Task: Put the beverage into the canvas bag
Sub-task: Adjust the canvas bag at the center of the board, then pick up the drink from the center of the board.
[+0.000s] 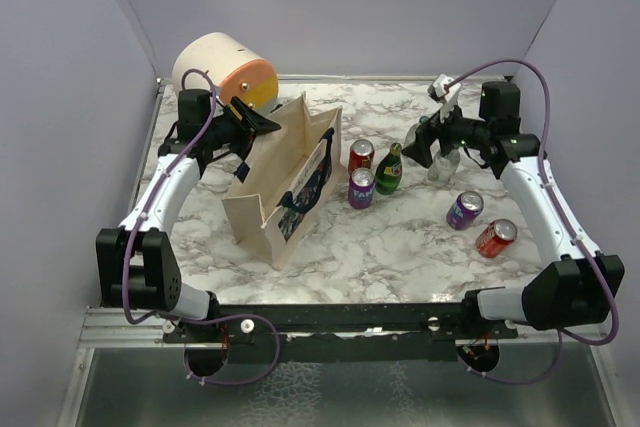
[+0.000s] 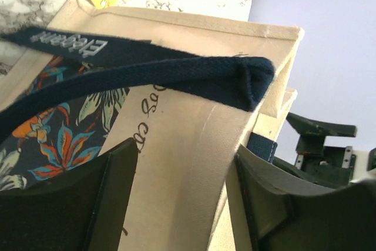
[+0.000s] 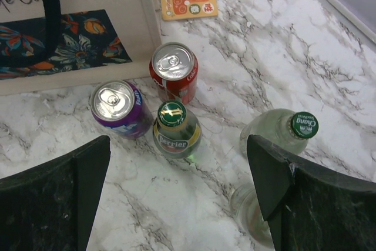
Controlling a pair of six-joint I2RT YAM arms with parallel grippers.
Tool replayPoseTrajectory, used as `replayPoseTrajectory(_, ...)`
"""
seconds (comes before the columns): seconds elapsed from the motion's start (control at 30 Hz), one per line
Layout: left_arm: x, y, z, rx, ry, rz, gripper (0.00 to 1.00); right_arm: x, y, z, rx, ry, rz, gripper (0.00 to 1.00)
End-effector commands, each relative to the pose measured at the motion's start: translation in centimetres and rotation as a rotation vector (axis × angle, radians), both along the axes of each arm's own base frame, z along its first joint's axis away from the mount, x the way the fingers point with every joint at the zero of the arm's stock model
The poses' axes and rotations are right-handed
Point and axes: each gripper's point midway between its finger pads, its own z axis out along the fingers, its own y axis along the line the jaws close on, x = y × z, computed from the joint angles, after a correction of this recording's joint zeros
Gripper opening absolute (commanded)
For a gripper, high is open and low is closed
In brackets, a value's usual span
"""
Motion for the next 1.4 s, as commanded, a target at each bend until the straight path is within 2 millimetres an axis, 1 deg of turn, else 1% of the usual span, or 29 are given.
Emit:
replayPoseTrajectory(0.0,0.3,0.7,5.2,0.139,-0.261,-0.062,0.65,-0.9,1.4,1.8,-0.003,-0.029,0.048,0.99)
replayPoseTrajectory(0.1,0.5,1.5,7.2,0.251,-0.373,-0.095,0.69,-2.0,2.6,2.0,-0.041,-0.056,0.093,1.0)
replayPoseTrajectory(0.2,0.5,2.7,9.2,0.383,-0.487,-0.101,0.72,-3.2,4.4,2.0,-0.086,-0.099,0.163,0.99)
replayPoseTrajectory(0.23,0.4,3.2,9.6,0.428,-0.52,-0.1,0.73,-3.6,5.1,1.9,-0.099,-0.108,0.189,0.99)
replayPoseTrajectory(0.27,0.3,3.6,10.5,0.472,-0.563,-0.097,0.75,-4.0,5.8,1.8,-0.111,-0.115,0.218,0.99)
replayPoseTrajectory(0.3,0.1,4.0,11.7,0.514,-0.616,-0.094,0.78,-4.4,6.5,1.4,-0.126,-0.116,0.246,0.99)
replayPoseTrajectory(0.37,-0.5,4.5,13.1,0.584,-0.691,-0.1,0.79,-4.9,7.9,0.6,-0.164,-0.117,0.292,0.99)
replayPoseTrajectory(0.53,-2.0,5.6,15.4,0.699,-0.822,-0.09,0.8,-5.2,10.8,-2.3,-0.261,-0.094,0.35,1.0)
replayPoseTrajectory(0.63,-3.0,5.8,16.3,0.746,-0.888,-0.107,0.82,-5.2,11.7,-3.7,-0.291,-0.076,0.358,1.0)
replayPoseTrajectory(0.73,-3.4,6.1,16.1,0.804,-0.91,-0.139,0.82,-5.0,11.7,-4.8,-0.315,-0.066,0.35,1.0)
replayPoseTrajectory(0.83,-3.3,6.7,15.1,0.854,-0.882,-0.148,0.82,-4.8,11.4,-5.9,-0.342,-0.048,0.332,1.0)
replayPoseTrajectory(0.9,-3.3,6.8,14.5,0.867,-0.867,-0.165,0.82,-4.6,11.3,-6.3,-0.355,-0.038,0.323,1.0)
replayPoseTrajectory(0.97,-3.3,6.7,14.3,0.868,-0.867,-0.178,0.82,-4.4,11.4,-6.8,-0.363,-0.022,0.317,1.0)
replayPoseTrajectory(1.03,-3.2,6.5,13.3,0.859,-0.858,-0.193,0.82,-4.2,11.6,-7.2,-0.367,-0.011,0.312,1.0)
replayPoseTrajectory(1.13,-3.2,6.3,12.5,0.848,-0.852,-0.206,0.82,-3.8,11.7,-8.1,-0.383,0.013,0.299,1.0)
replayPoseTrajectory(1.27,-3.4,6.0,12.0,0.828,-0.854,-0.221,0.82,-3.3,11.6,-9.7,-0.412,0.052,0.289,0.99)
replayPoseTrajectory(1.37,-3.5,5.9,11.9,0.827,-0.854,-0.224,0.82,-3.1,11.8,-10.4,-0.423,0.072,0.284,0.99)
